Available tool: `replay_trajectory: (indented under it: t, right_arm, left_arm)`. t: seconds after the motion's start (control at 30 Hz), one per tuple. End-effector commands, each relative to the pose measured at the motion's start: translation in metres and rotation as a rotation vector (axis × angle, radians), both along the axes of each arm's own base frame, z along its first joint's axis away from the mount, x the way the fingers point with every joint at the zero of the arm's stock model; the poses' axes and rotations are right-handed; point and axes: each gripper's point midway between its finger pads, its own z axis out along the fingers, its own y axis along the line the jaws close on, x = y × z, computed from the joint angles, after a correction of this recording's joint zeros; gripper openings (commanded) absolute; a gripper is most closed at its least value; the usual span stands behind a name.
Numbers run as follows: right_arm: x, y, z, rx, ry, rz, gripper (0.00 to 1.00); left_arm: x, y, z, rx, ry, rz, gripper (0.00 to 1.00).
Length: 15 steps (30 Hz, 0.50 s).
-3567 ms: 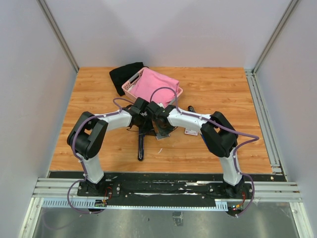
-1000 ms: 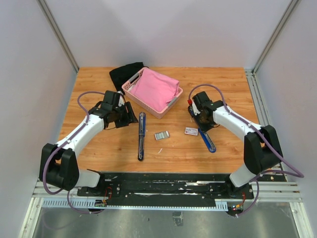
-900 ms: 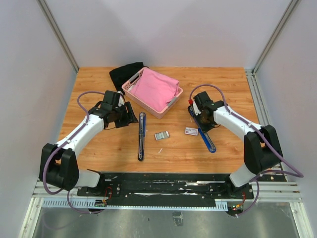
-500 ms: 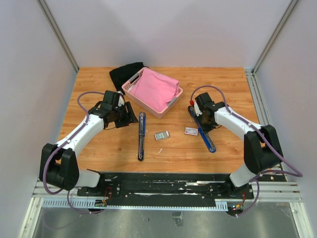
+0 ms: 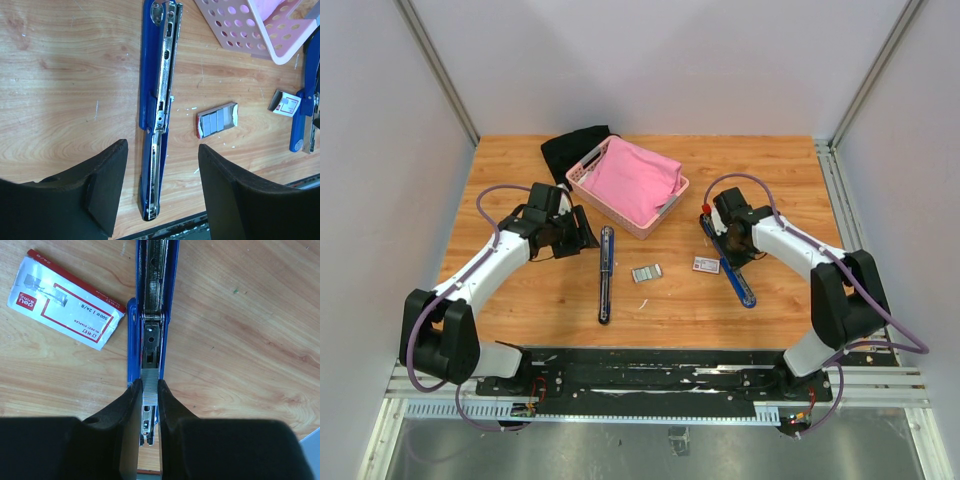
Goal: Load the staples into the stapler
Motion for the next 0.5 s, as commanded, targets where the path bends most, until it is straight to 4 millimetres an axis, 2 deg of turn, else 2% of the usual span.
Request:
replay_trajectory:
  t: [0.0,0.47]
  right_arm:
    - [-0.0031,-0.0046,-0.0082,-0.005,0.024,-0.002,0.13]
    - [-0.0051,-0.0058,-0.0148,-0.012,0.038,-0.009,0.13]
  left_arm:
    - [0.0007,0.0015,-0.0009,-0.007,-0.007,0.001,0.63]
    - [0.0003,0.0020,-0.0003,-0.007,-0.009,0.002,0.63]
